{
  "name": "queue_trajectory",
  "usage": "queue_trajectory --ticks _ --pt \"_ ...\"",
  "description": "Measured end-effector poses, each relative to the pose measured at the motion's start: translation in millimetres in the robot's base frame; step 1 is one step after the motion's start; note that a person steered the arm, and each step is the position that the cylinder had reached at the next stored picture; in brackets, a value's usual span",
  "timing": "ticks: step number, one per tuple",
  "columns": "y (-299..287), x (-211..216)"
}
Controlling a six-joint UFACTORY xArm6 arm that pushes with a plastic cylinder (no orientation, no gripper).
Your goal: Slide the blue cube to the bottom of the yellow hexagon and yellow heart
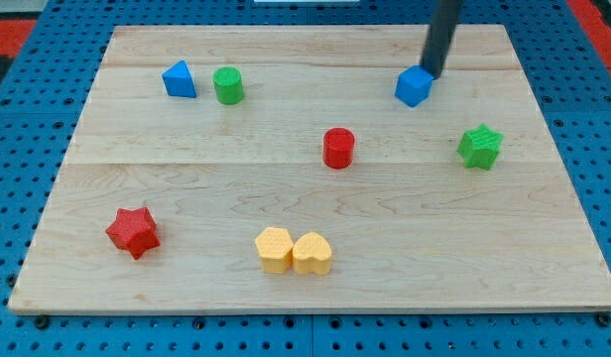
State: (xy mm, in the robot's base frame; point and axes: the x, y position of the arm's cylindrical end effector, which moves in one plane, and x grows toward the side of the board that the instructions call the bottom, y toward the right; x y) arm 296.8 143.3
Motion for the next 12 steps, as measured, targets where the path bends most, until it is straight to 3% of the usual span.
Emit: queue_trajectory --ticks 2,4,5,6,8,9,11,12 --pt "-80 20" --pt "-117 33" --pt "-62 1" --pt "-21 34" --pt "-46 124" --pt "-67 116" --pt "-116 164" --pt "-104 129"
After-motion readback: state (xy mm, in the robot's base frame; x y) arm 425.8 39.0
